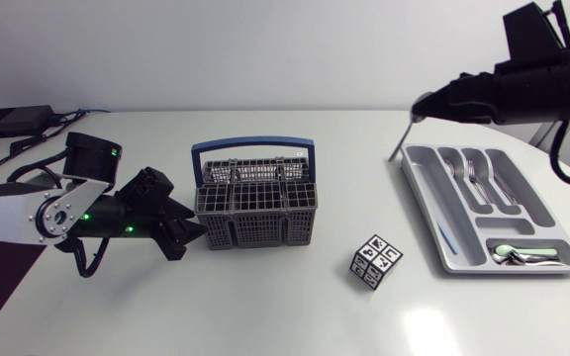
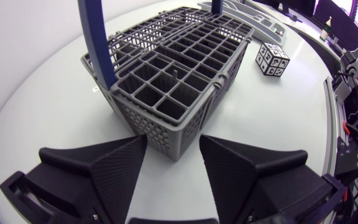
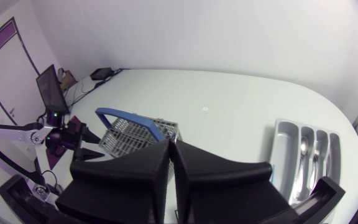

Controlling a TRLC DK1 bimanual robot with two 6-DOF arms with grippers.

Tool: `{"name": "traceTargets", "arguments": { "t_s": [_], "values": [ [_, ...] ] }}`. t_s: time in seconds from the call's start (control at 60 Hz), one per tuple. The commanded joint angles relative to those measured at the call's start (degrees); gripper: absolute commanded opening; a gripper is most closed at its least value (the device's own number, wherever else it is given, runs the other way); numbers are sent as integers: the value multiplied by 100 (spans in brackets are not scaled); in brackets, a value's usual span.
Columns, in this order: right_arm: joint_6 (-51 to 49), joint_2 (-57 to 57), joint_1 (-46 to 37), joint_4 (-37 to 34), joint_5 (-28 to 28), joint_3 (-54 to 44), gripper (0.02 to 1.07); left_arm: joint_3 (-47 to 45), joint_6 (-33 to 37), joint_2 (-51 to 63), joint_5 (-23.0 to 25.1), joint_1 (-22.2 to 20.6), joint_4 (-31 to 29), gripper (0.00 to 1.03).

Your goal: Transfer all utensils from the basket to the drawer tray.

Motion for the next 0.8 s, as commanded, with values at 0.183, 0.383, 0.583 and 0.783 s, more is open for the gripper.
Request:
{"name": "traceTargets", "arguments": {
  "t_s": [0.183, 0.383, 0.583, 0.783],
  "values": [
    [-1379, -50, -1236, -871, 208, -294, 11, 167, -75, 154, -45, 15, 113, 60],
    [-2451, 47, -2114, -1169, 638, -549, 11, 211, -146, 224, -177, 7, 201, 60],
    [-3251, 47, -2800, -1134, 972, -891, 11, 255, -242, 242, -300, -11, 315, 60],
    [-4015, 73, -3231, -941, 1359, -1287, 11, 246, -304, 251, -370, -29, 351, 60]
  ]
}}
